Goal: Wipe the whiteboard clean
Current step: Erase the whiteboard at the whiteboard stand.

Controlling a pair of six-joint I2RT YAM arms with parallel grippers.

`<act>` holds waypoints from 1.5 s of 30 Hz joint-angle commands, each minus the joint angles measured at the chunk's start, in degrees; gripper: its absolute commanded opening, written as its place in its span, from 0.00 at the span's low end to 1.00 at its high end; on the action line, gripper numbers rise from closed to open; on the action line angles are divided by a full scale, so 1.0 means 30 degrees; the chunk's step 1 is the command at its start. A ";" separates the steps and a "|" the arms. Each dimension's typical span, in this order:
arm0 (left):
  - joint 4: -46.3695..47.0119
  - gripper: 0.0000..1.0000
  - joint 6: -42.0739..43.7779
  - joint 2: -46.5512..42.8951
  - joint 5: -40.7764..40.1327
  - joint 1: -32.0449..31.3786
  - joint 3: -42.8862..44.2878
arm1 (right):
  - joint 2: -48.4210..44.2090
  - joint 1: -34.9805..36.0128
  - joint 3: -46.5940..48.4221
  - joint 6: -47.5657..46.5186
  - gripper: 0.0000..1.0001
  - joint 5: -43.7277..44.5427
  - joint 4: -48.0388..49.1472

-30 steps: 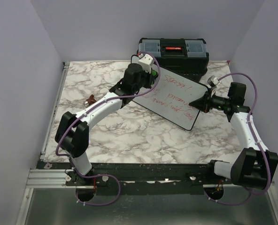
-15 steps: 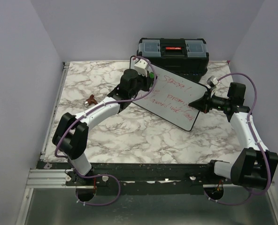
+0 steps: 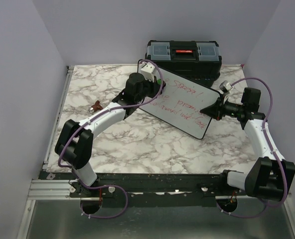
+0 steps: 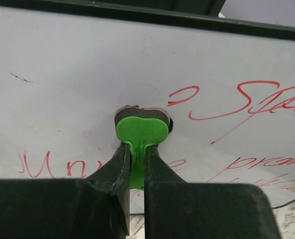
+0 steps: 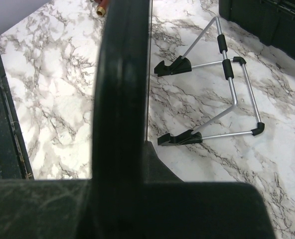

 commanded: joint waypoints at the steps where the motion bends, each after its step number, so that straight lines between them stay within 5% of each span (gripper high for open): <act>1: -0.0321 0.00 -0.0083 -0.0451 0.0903 0.0446 0.1849 | -0.0245 0.0791 -0.0024 -0.0698 0.01 -0.2179 -0.1891; 12: 0.0240 0.00 -0.1569 0.0132 0.1991 0.0571 0.2784 | -0.0196 0.0802 -0.0010 -0.0719 0.01 -0.2163 -0.1924; 30: 0.1969 0.00 -0.1605 0.0523 0.1225 -0.0181 -0.1989 | -0.0134 0.0805 0.0023 -0.0781 0.01 -0.2282 -0.1993; 45: -0.0535 0.00 -0.1050 0.0764 0.1520 0.0481 0.3678 | -0.0467 0.0781 -0.0024 -0.0741 0.01 -0.2252 -0.1920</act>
